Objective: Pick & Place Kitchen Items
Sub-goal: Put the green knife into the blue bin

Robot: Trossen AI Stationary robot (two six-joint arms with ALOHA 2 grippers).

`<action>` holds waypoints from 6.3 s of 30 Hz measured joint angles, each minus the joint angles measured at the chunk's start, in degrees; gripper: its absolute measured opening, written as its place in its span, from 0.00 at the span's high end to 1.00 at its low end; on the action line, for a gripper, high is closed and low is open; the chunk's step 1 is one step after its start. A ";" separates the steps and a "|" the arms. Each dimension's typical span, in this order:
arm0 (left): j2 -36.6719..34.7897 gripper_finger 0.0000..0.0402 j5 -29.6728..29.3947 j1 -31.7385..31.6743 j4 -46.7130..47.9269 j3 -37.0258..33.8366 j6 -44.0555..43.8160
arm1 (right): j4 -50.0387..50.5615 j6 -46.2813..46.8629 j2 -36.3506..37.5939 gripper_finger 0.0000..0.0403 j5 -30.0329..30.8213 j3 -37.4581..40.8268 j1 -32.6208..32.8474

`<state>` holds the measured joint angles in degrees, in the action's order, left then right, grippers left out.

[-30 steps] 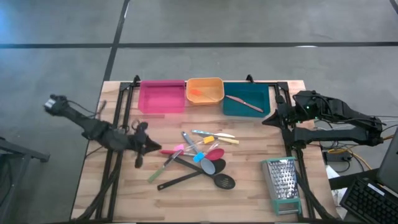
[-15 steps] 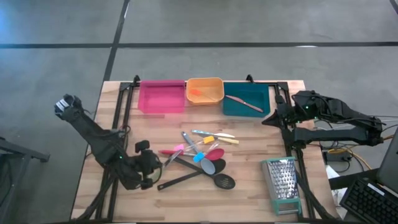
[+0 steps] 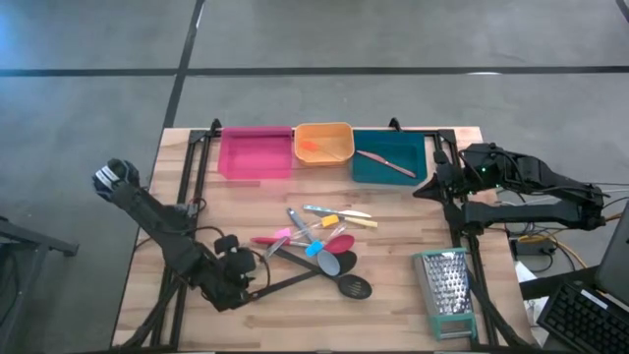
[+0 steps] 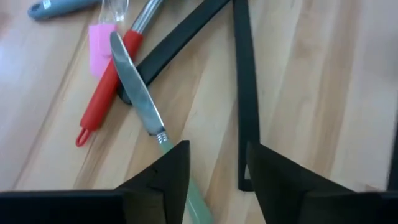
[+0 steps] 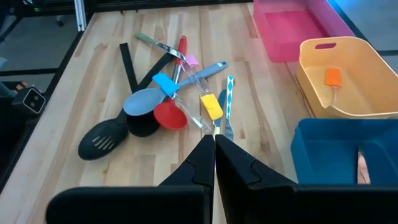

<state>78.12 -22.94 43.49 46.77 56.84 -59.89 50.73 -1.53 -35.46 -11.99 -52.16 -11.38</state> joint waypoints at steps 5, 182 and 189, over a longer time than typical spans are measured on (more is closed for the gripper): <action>2.57 0.58 -0.04 -0.71 -0.13 -0.21 -3.49 | -0.01 -0.01 0.00 0.98 0.00 0.00 -0.01; 9.21 0.88 18.77 -42.87 -90.20 -5.46 67.30 | -79.44 3.11 -45.15 0.88 -13.99 8.50 0.92; 8.89 0.75 18.00 -43.11 -86.93 -5.46 67.09 | -75.97 4.21 -42.03 0.88 -13.37 8.72 1.00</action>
<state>87.01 -4.94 0.37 -40.17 51.38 7.19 -25.24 2.67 -77.50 -25.36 -43.44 -10.38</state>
